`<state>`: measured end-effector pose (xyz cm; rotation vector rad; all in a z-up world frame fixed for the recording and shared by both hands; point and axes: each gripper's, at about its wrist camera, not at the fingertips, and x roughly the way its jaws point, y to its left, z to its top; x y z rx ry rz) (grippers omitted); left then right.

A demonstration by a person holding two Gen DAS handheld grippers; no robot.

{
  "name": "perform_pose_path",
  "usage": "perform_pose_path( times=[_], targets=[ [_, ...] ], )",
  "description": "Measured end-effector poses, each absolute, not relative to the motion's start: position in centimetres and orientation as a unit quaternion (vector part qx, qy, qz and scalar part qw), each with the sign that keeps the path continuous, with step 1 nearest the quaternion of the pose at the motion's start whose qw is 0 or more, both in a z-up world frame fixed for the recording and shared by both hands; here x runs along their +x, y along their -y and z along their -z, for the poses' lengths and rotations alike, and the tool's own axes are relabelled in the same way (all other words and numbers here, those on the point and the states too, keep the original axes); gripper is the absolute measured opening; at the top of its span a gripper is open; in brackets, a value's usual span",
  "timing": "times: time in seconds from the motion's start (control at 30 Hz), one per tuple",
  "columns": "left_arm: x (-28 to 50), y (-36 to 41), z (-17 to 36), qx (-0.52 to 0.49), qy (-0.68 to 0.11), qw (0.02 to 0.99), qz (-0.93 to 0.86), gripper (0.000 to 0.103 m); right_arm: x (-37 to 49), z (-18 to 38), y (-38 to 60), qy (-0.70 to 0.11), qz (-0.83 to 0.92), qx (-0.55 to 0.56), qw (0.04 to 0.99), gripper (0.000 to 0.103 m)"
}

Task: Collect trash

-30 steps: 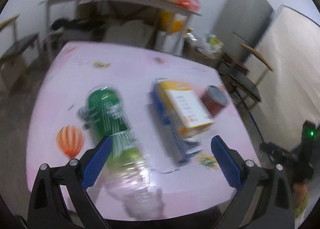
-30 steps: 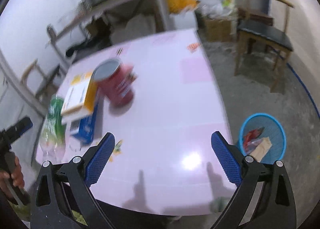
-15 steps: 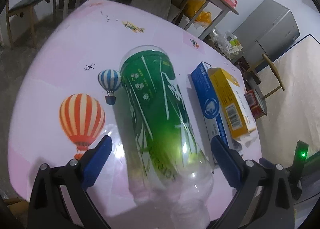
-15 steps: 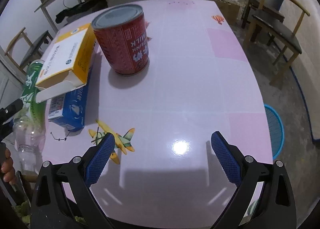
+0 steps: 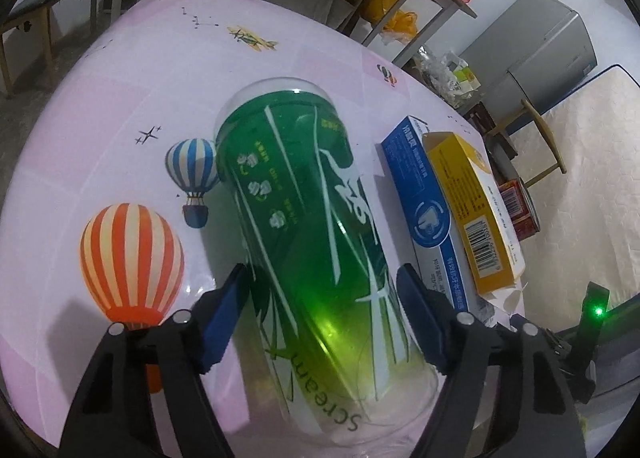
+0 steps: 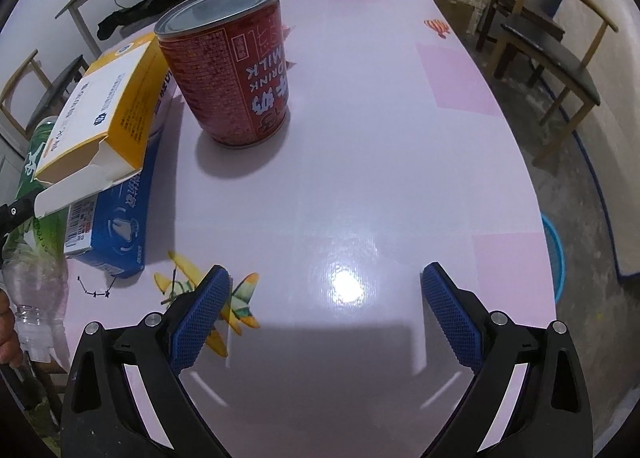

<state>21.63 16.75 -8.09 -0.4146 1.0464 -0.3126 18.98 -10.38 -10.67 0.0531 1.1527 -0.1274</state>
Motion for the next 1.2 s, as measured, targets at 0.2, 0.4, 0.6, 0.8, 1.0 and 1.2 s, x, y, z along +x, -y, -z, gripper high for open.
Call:
perform_pose_path(
  times=[0.2,0.4,0.6,0.8,1.0,1.2],
  targets=[
    [23.0,-16.5,8.2,-0.188,-0.496,0.831,0.170,0.068,19.0,10.8,10.1,-0.542,0.062,0.016,0.838,0.095],
    [24.2,-16.9,8.1,-0.186,-0.494,0.832,0.173,0.067,18.8,10.7,10.4,-0.536,0.061,0.018,0.842,0.095],
    [25.6,-16.7,8.1,-0.177,-0.502,0.827,0.179,0.068,19.1,10.9,10.8,-0.530,0.062,0.015,0.845,0.095],
    [24.4,-17.2,7.2,-0.182,-0.497,0.832,0.167,0.078,19.0,11.0,10.8,-0.525,0.063,0.015,0.849,0.096],
    [22.4,-17.4,6.3,-0.176,-0.489,0.839,0.162,0.085,18.9,11.0,10.8,-0.523,0.063,0.016,0.850,0.096],
    [21.1,-16.4,6.3,-0.153,-0.492,0.842,0.158,0.085,19.1,10.9,10.9,-0.524,0.069,0.019,0.848,0.096]
  ],
)
